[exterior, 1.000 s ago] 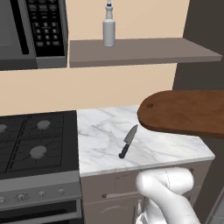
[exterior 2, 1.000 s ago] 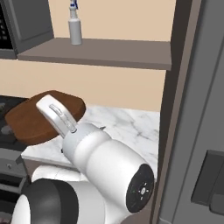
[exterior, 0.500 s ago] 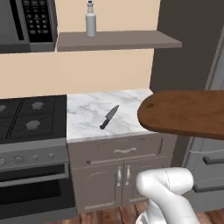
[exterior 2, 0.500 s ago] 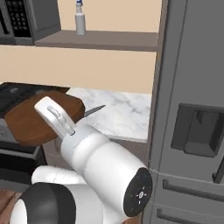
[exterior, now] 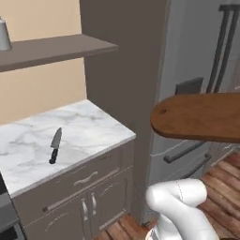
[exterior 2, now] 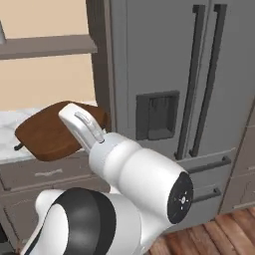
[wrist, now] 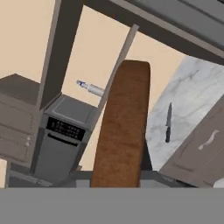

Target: Move the cutting board and knife to the sink. Then move spray from the shelves to the counter.

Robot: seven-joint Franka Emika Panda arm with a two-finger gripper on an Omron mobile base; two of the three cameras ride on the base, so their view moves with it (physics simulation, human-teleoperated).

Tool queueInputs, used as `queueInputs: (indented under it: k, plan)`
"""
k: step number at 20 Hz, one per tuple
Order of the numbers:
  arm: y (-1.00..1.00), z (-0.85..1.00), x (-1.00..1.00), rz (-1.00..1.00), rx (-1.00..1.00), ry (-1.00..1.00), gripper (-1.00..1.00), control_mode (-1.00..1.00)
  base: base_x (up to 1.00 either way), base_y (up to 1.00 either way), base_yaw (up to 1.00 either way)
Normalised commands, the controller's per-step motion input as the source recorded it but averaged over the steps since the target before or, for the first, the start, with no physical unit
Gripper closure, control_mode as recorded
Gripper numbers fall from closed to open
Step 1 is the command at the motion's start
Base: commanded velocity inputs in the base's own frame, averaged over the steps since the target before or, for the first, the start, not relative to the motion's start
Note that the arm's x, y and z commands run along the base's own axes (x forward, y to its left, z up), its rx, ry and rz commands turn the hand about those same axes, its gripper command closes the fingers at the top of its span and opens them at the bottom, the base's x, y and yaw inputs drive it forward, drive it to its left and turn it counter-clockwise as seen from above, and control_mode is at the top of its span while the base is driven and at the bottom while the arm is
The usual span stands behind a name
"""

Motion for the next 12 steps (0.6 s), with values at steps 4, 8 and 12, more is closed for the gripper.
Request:
queueInputs:
  k: [4,8,12]
  plan:
    - [0.0,0.0,0.0,0.0,0.0,0.0,1.0,1.0,0.0,-0.14,-0.73]
    - [0.0,0.0,0.0,0.0,0.0,0.0,1.0,1.0,-0.01,-0.3,-0.66]
    - [0.0,0.0,0.0,0.0,0.0,0.0,1.0,1.0,0.01,-0.57,-0.59]
